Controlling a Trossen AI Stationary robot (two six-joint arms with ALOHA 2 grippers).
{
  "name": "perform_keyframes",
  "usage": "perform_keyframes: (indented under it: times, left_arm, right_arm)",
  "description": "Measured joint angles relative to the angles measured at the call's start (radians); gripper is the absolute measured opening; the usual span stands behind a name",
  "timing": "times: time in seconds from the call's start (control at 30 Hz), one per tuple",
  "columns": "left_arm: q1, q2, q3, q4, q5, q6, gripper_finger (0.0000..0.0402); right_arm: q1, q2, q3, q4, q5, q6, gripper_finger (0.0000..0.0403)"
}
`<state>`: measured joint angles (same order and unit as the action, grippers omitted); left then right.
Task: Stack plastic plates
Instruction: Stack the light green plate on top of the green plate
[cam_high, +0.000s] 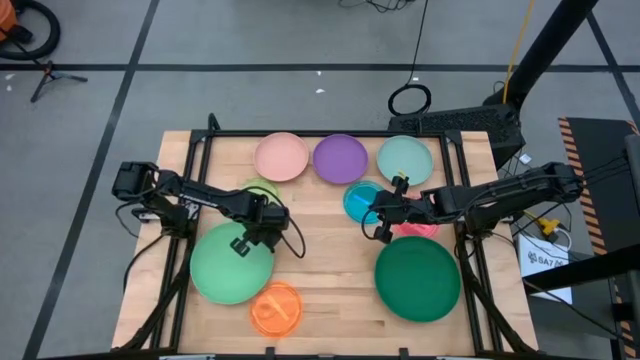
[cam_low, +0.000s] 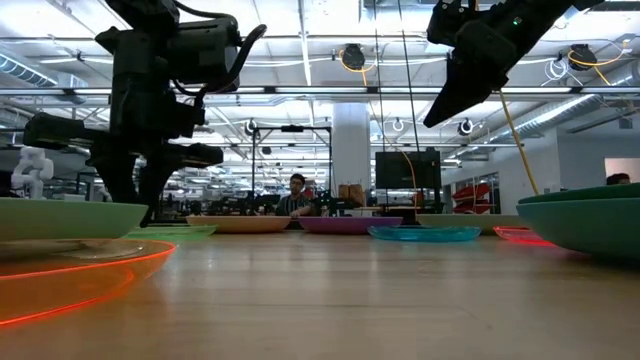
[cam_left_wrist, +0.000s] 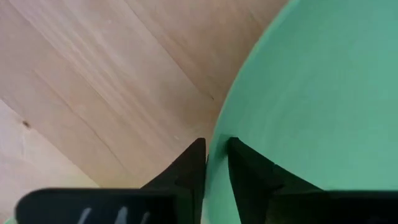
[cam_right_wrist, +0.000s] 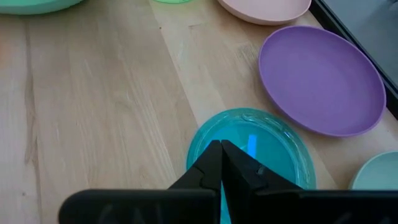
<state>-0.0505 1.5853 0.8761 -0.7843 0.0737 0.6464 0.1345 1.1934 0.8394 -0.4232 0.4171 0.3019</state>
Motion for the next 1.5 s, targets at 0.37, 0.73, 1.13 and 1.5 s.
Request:
perform_keyframes:
  times: [0.37,0.73,1.13,1.5]
  left_arm:
    - [0.0,-0.011,0.002,-0.051,-0.03,-0.028,0.0018]
    - [-0.001,-0.041,0.076,-0.229,-0.141,-0.12,0.0013]
    - [-0.017,-0.189,0.267,-0.395,-0.384,-0.292,0.0011]
    - [-0.041,-0.331,0.422,-0.43,-0.695,-0.494,0.0011]
  right_arm:
    - [0.0,0.0,0.0,0.0,0.0,0.0,0.0]
    - [0.0,0.0,0.0,0.015,0.0,0.003,0.0]
    - [0.0,0.024,0.0,0.048,0.0,-0.004,0.0]
    - [-0.006,0.095,0.001,0.182,0.0,-0.093,0.0]
